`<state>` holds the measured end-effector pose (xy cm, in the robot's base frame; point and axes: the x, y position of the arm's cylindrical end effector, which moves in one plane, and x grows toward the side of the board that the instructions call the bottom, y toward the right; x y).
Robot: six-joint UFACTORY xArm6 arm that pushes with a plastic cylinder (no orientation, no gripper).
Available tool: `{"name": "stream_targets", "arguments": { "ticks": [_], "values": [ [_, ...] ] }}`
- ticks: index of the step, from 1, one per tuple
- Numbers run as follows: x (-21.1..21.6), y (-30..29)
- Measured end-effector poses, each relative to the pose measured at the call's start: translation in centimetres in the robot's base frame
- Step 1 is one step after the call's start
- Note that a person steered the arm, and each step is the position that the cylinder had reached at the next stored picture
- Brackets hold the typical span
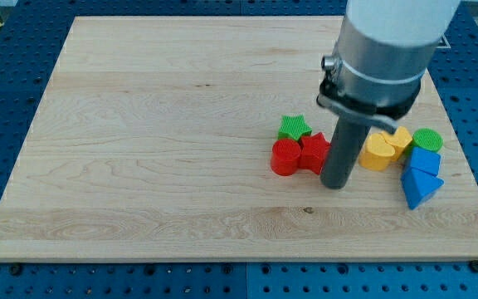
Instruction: Move the red circle to the left of the green star
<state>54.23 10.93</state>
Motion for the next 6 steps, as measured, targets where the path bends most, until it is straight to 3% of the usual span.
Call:
{"name": "stream_targets", "arguments": {
  "ticks": [2,3,6],
  "values": [
    [-3.4,-5.5],
    [-4.4,-5.6],
    [-1.4,-3.2]
  ]
}}
